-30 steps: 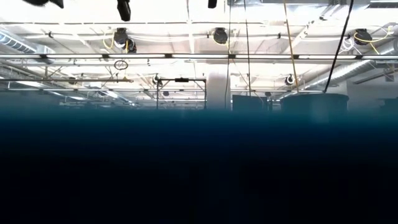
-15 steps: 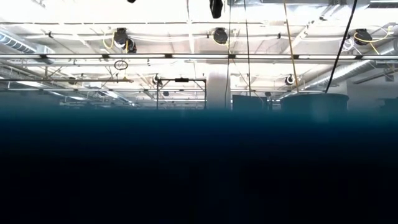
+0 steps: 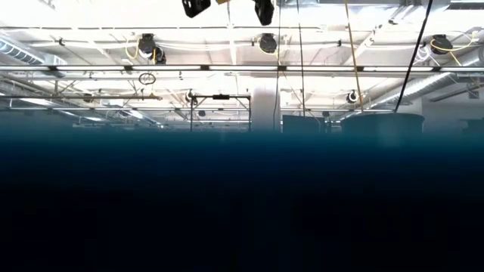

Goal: Pick & Place Toys
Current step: Put the yellow game piece into the right gray bin

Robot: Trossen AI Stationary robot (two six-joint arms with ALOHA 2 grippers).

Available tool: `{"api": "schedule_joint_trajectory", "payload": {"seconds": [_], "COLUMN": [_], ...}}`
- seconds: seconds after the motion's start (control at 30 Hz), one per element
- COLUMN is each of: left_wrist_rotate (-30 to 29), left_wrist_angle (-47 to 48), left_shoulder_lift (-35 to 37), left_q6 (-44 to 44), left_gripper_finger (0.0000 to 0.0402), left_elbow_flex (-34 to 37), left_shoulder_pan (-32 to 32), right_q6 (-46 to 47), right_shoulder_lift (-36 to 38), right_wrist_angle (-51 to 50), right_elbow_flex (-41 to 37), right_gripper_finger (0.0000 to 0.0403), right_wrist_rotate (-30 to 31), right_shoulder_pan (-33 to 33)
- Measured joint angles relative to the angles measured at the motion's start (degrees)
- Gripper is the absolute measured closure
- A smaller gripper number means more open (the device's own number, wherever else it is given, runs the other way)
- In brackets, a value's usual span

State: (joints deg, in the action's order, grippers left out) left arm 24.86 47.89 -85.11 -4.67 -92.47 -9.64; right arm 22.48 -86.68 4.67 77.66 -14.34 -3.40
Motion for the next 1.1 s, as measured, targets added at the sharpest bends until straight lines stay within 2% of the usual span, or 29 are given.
{"api": "schedule_joint_trajectory", "payload": {"seconds": [0.1,0.17,0.3,0.77,1.1], "left_wrist_rotate": [-0.3,-0.6,-1.2,-2.8,-2.5], "left_wrist_angle": [0.8,0.9,0.9,0.3,0.0], "left_shoulder_lift": [-0.2,-0.2,-0.1,0.6,1.7], "left_q6": [-0.5,-0.6,-1.0,0.1,1.1], "left_gripper_finger": [0.0264,0.0264,0.0264,0.0264,0.0264], "left_elbow_flex": [0.0,0.0,0.0,0.0,0.0], "left_shoulder_pan": [-0.5,-0.8,-1.1,-1.3,-1.6], "right_q6": [-1.0,-1.3,-3.7,-3.9,-3.9], "right_shoulder_lift": [0.0,0.0,0.1,0.0,-0.1], "right_wrist_angle": [-4.7,-7.0,-6.8,-9.3,-10.0], "right_elbow_flex": [0.1,0.1,0.1,0.1,0.0], "right_gripper_finger": [0.0248,0.0248,0.0248,0.0248,0.0248], "right_wrist_rotate": [0.6,3.0,6.2,6.7,3.9], "right_shoulder_pan": [0.0,0.1,0.1,0.0,0.0]}}
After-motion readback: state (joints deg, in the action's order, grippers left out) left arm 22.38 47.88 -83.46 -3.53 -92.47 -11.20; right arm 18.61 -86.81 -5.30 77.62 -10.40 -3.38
